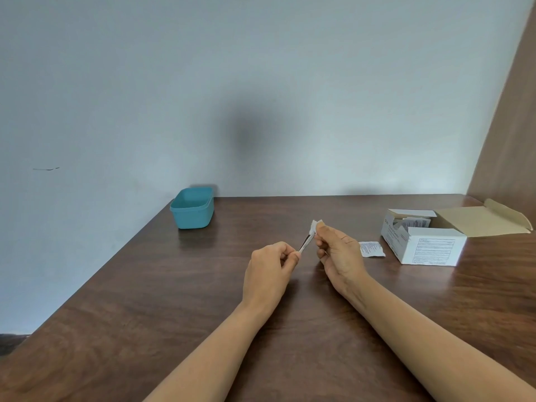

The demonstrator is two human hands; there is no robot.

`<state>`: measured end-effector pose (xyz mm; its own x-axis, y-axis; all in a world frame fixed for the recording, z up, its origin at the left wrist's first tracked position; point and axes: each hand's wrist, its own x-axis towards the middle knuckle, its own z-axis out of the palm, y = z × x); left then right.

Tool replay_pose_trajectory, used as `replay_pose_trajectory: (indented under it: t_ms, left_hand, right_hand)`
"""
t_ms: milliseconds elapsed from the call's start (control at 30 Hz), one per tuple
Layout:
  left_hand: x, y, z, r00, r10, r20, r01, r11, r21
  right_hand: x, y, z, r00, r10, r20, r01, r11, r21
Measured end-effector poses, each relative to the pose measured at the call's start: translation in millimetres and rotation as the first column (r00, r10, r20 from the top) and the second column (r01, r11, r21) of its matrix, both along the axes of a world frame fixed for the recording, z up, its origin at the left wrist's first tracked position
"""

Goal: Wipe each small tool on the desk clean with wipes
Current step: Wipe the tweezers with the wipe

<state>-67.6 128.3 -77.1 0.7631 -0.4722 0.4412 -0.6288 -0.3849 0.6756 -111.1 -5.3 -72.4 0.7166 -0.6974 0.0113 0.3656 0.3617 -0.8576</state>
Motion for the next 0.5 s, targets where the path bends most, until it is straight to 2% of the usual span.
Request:
replay_pose_trajectory:
  t_ms: [167,500]
  left_hand:
    - [1.0,-0.3,-0.4,1.0,0.01,-0.008,-0.01,1.0,-0.008]
    - [0.6,1.1,0.6,1.0,0.007,-0.005,-0.007,1.0,-0.004]
  right_hand:
    - [0.5,2.0,-0.2,1.0,0.012,-0.021,-0.013,0.997,-0.078]
    - [-6.3,16.3,1.9,0.994,0.026,-0.108,-0.065,0.927,-0.37]
